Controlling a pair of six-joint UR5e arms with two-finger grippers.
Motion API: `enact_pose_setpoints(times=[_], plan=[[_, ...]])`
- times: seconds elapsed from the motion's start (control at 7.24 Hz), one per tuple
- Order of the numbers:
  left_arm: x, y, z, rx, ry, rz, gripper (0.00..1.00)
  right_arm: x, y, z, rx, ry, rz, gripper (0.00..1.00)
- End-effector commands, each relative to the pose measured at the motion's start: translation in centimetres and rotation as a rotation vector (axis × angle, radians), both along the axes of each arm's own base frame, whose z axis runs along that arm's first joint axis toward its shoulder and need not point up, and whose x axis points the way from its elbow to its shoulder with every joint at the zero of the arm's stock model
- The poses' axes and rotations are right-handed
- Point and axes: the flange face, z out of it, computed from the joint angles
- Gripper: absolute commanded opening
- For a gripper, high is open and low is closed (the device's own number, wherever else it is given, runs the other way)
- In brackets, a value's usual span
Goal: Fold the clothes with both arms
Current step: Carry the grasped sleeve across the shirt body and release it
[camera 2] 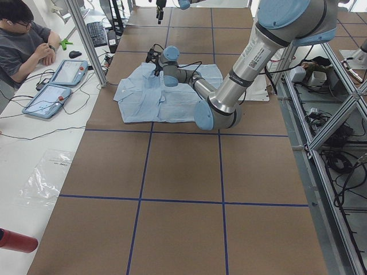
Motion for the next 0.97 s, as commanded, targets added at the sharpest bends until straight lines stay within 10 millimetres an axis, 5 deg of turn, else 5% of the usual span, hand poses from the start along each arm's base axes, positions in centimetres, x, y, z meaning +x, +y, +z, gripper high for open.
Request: enact_pose_setpoints(times=[0.0,0.28,0.55,0.83], plan=[[5.7,1.8,-0.1,-0.021,-0.038,0.026,0.99,-0.1,0.0,0.2,-0.009,0.0,0.003,1.0],[8.2,3.9,-1.8,0.003,-0.051,-0.036,1.0,-0.2,-0.2,0.0,-0.017,-0.005,0.013,1.0],[7.3,4.4,-3.2,0.047,-0.181,0.016,1.0,-0.9,0.0,-1.2,-0.068,-0.042,0.066,1.0],[3.6,4.9,-1.4,0.037,-0.277,0.048,1.0,-8.0,3.3,-4.0,-0.112,-0.103,0.163,1.0]])
